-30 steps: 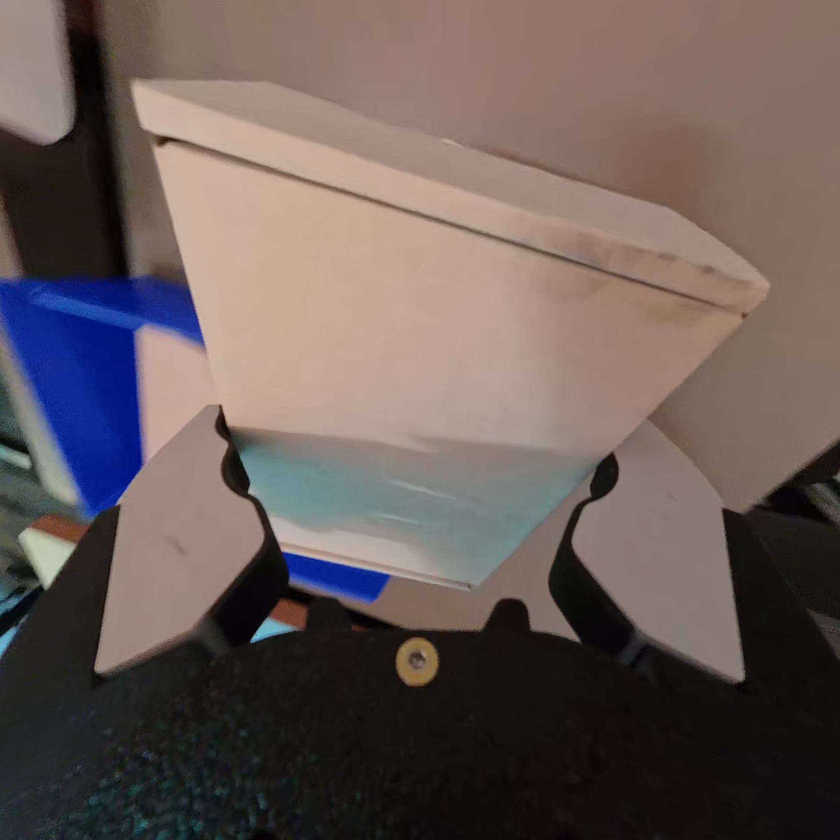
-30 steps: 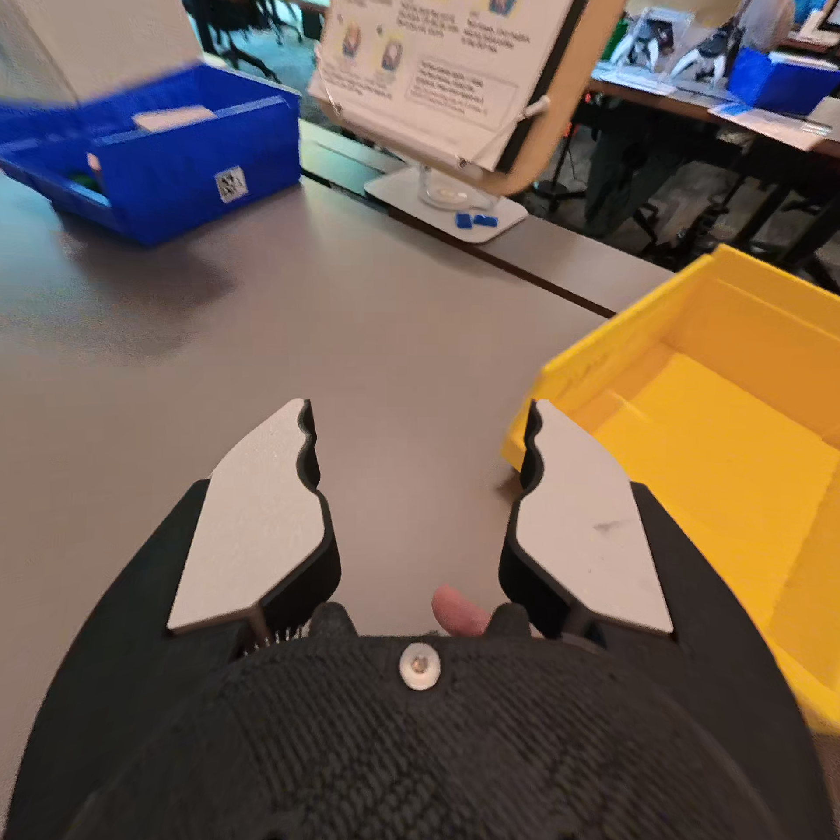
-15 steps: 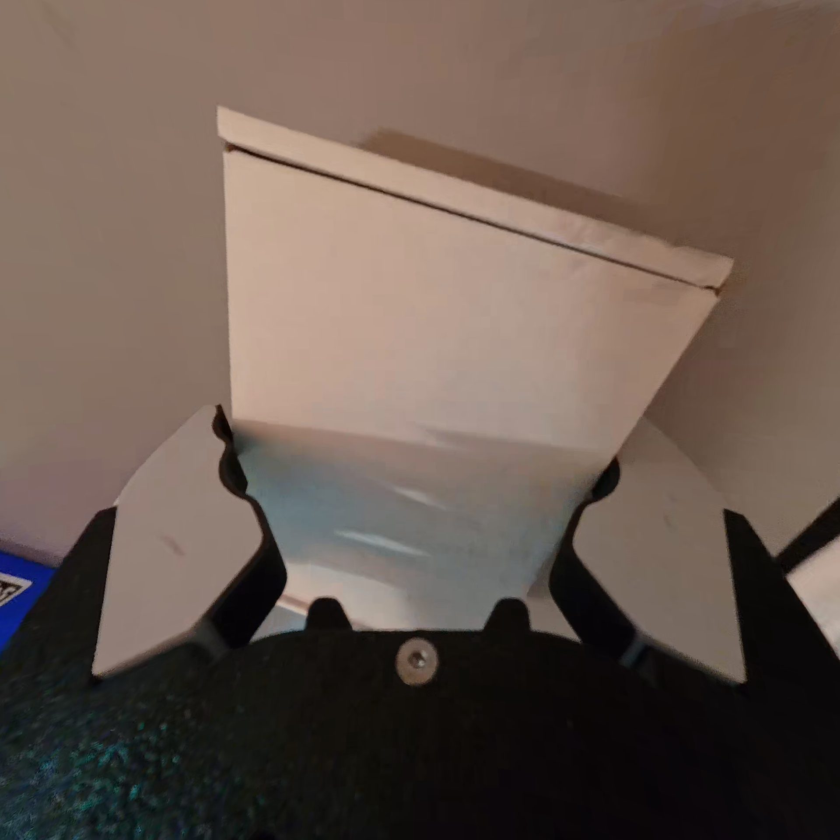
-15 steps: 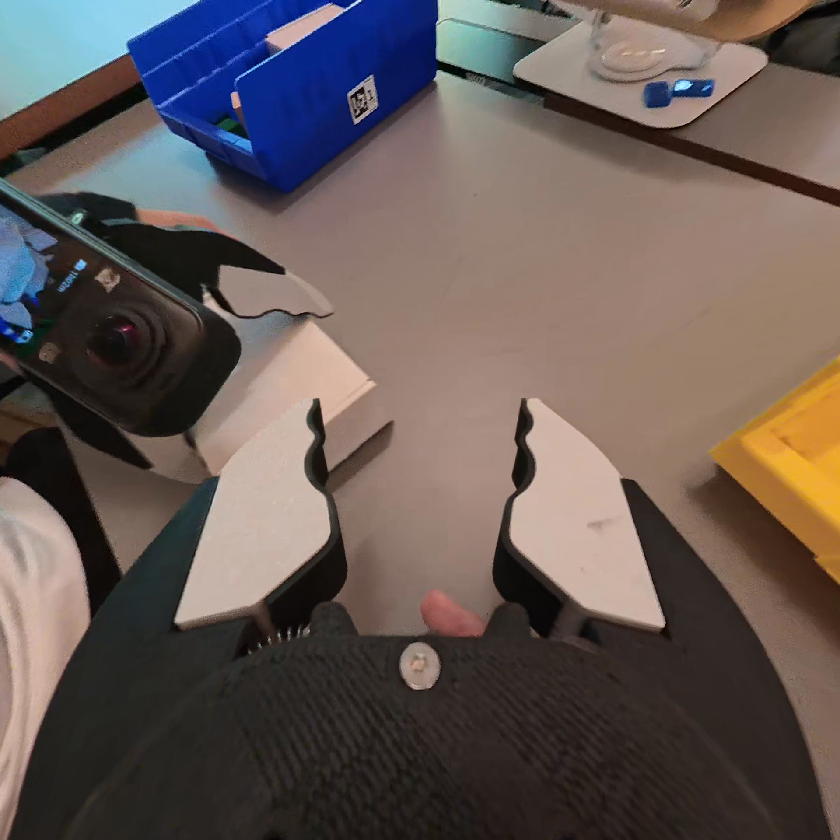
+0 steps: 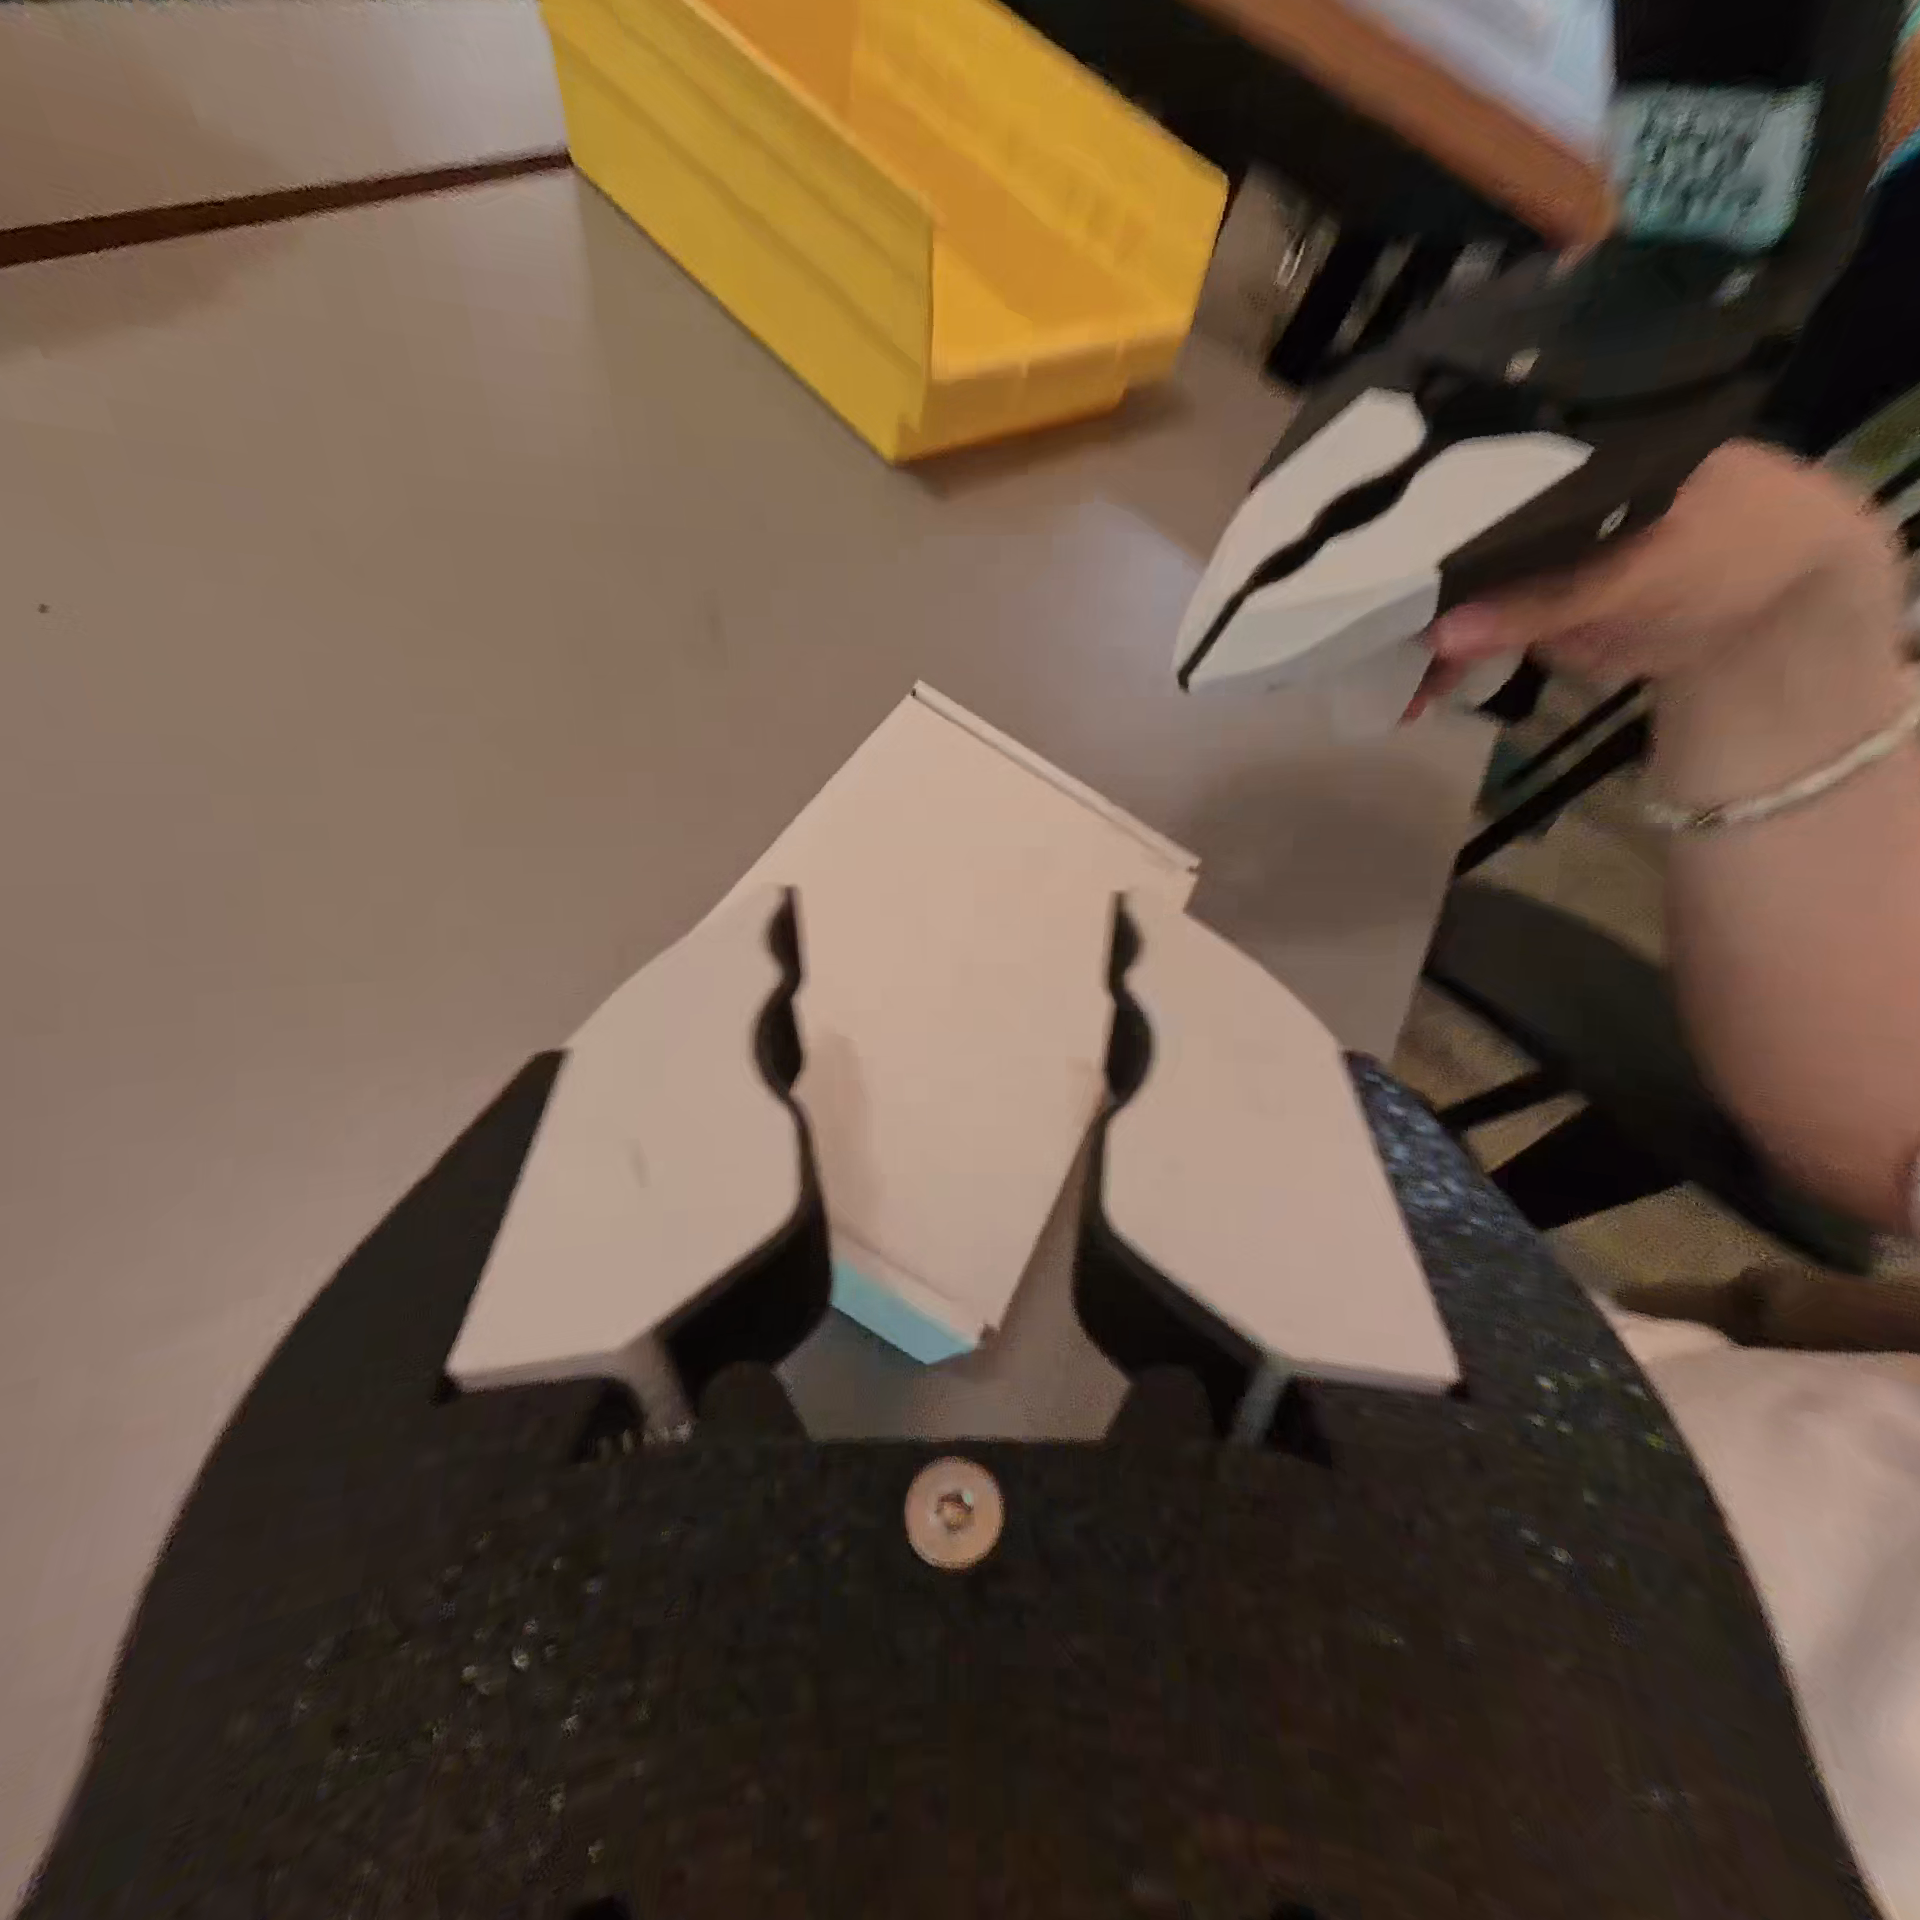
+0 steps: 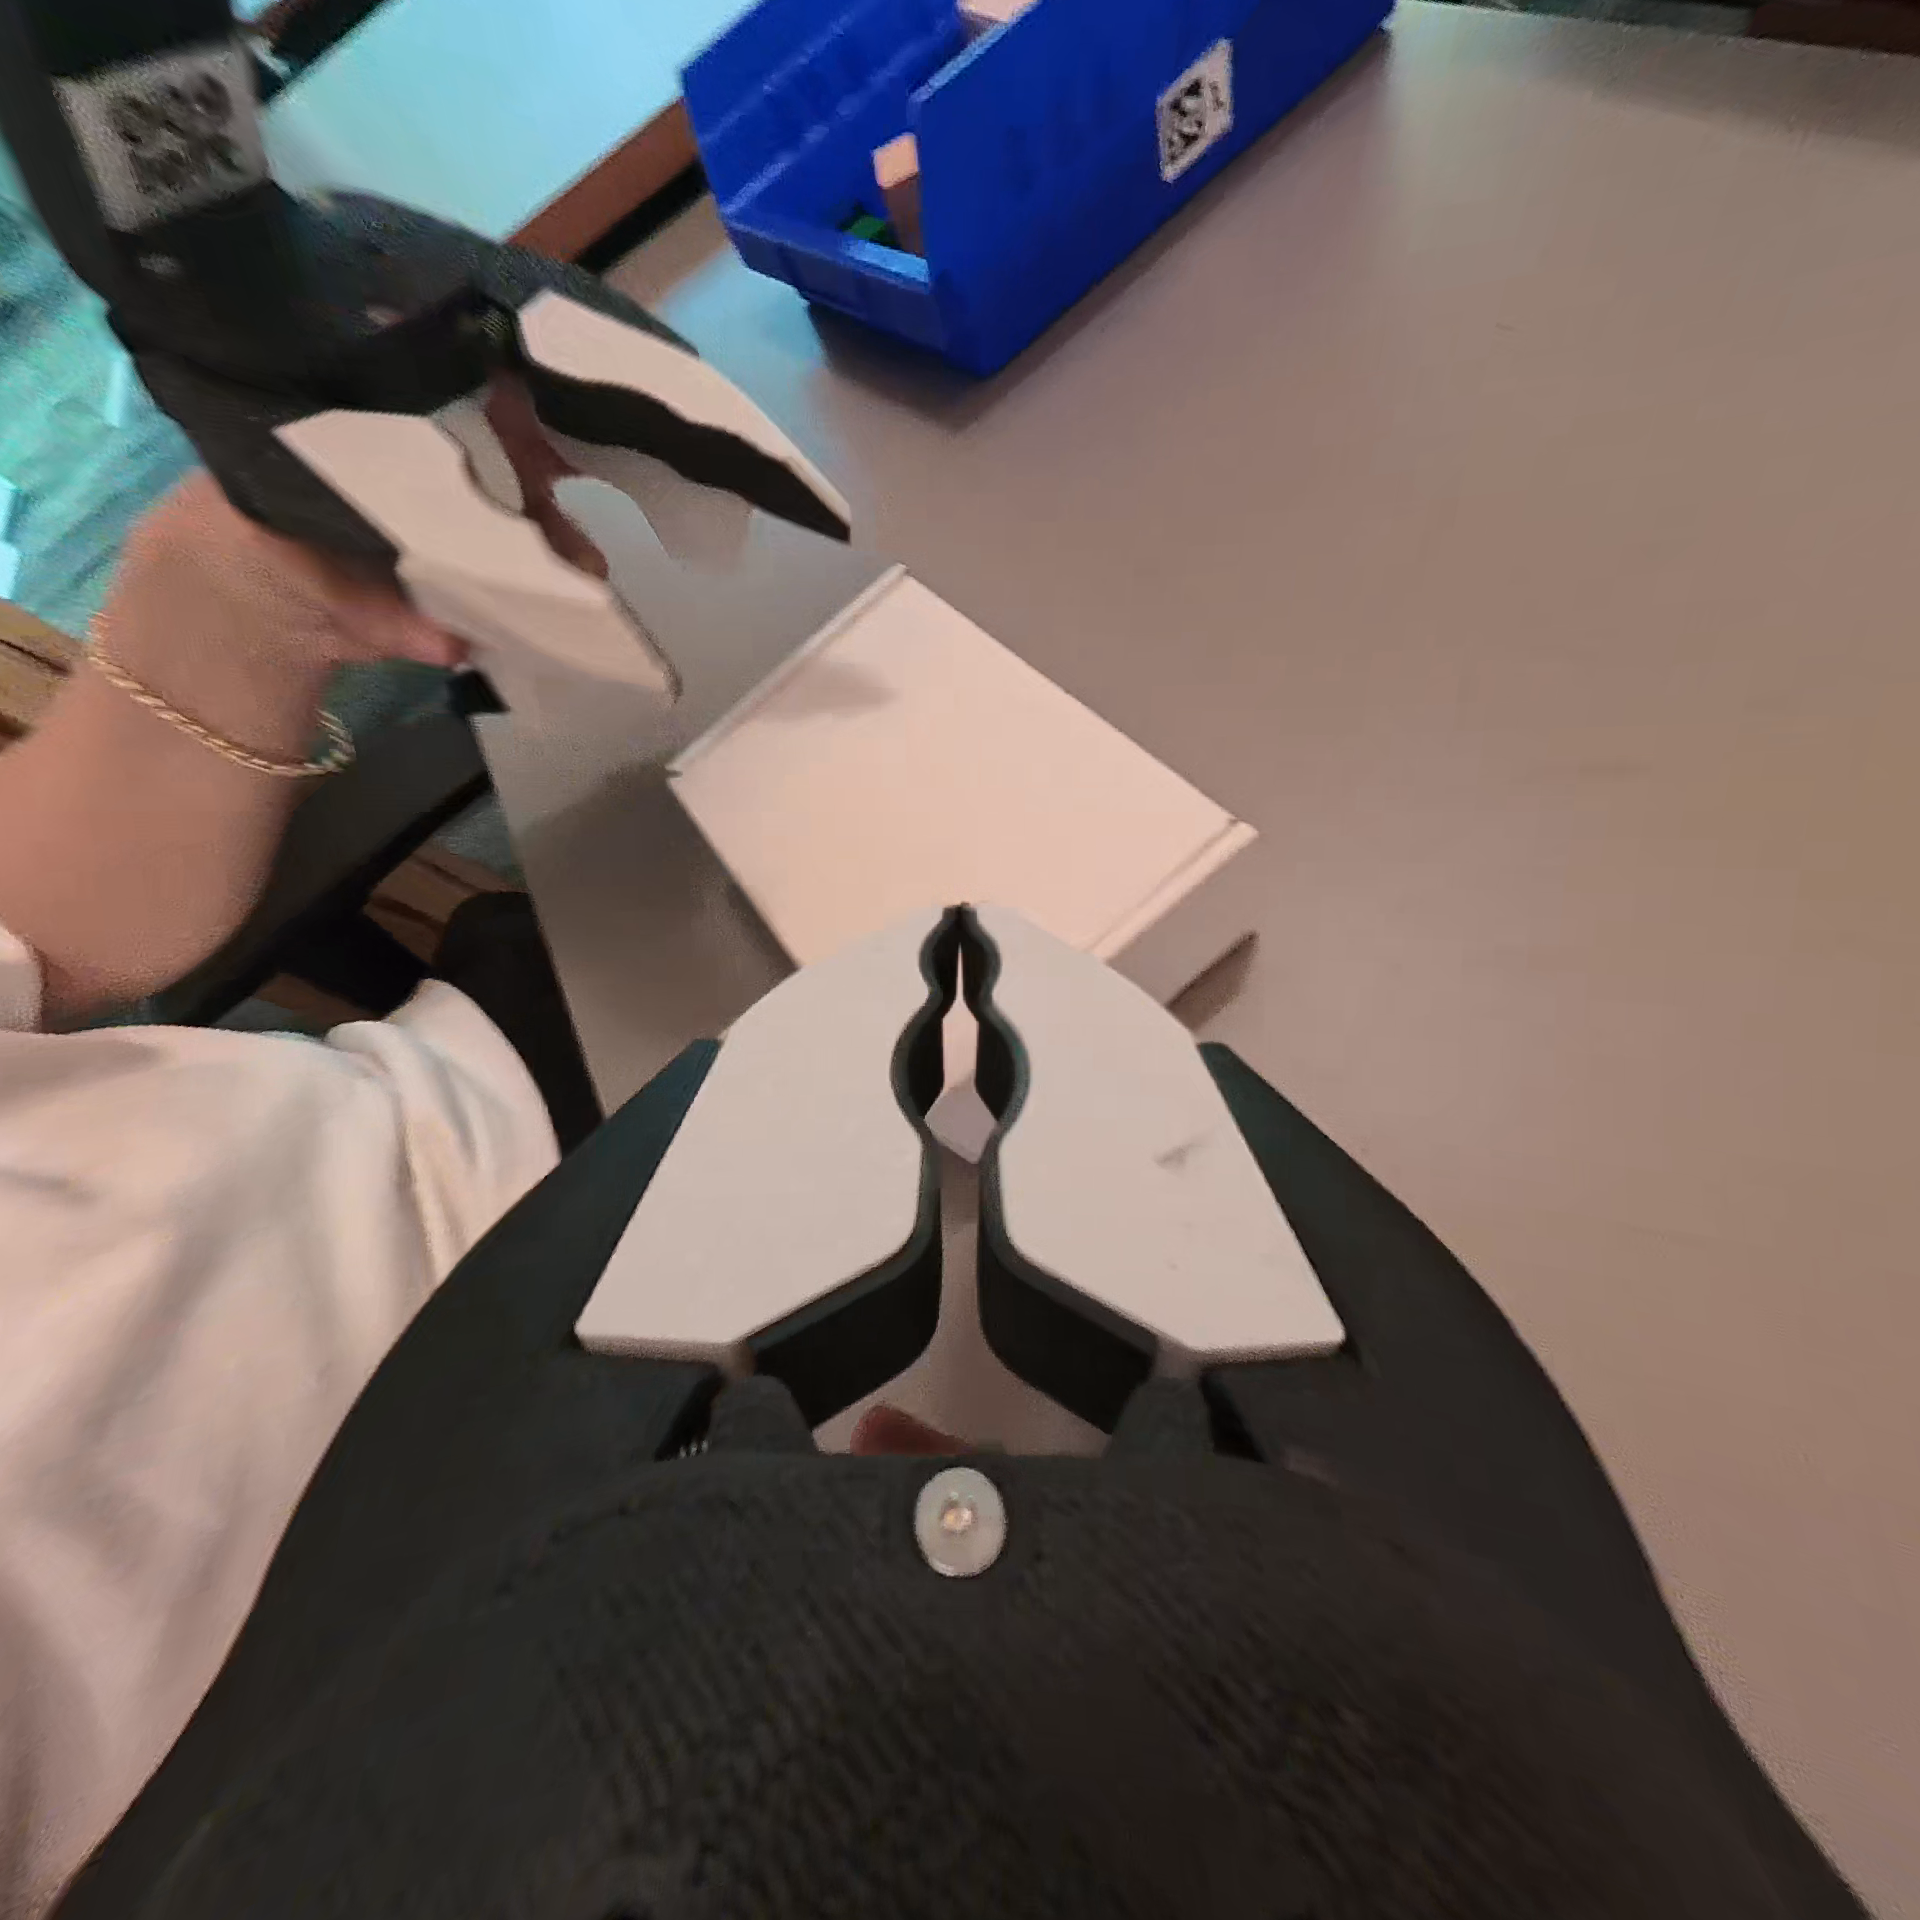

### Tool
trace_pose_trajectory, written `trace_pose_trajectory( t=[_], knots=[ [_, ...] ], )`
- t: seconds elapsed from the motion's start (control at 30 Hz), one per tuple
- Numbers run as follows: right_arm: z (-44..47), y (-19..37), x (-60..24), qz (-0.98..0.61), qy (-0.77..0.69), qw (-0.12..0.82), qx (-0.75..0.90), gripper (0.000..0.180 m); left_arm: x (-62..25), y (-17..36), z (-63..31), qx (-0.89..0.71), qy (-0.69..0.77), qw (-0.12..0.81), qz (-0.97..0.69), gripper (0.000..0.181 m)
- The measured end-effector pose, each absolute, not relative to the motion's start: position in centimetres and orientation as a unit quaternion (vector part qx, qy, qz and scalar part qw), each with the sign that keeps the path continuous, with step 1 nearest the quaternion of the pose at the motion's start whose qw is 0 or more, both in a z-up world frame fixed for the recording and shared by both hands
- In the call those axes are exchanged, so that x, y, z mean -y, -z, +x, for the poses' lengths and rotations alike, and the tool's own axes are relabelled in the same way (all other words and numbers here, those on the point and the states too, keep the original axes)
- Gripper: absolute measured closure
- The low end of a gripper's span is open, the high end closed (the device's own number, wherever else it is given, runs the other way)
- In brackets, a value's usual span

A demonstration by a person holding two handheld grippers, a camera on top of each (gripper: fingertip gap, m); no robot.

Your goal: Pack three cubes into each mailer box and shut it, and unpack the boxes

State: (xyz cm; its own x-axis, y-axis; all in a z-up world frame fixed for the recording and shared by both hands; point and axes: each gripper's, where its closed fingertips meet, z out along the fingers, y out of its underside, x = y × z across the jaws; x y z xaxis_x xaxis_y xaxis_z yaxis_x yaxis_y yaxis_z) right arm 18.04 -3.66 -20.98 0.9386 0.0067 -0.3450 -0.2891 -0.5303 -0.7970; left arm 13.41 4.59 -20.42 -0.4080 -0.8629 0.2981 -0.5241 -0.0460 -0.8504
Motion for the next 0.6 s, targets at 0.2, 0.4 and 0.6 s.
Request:
trace_pose_trajectory(
  t=[0.2, 0.4, 0.6],
  knots=[
    [17.0, 23.1, 2.9, -0.872, -0.213, 0.428, -0.103, 0.18, -6.1, 20.3, 9.8, -0.544, 0.626, 0.099, -0.549, 0.181],
    [17.8, 25.5, 2.3, -0.871, -0.237, 0.401, -0.157, 0.18, -5.8, 22.8, 8.6, -0.538, 0.609, 0.039, -0.581, 0.181],
    [17.9, 25.5, 2.5, -0.867, -0.247, 0.408, -0.147, 0.18, -5.9, 23.0, 8.8, -0.581, 0.576, 0.057, -0.572, 0.167]
  ],
)
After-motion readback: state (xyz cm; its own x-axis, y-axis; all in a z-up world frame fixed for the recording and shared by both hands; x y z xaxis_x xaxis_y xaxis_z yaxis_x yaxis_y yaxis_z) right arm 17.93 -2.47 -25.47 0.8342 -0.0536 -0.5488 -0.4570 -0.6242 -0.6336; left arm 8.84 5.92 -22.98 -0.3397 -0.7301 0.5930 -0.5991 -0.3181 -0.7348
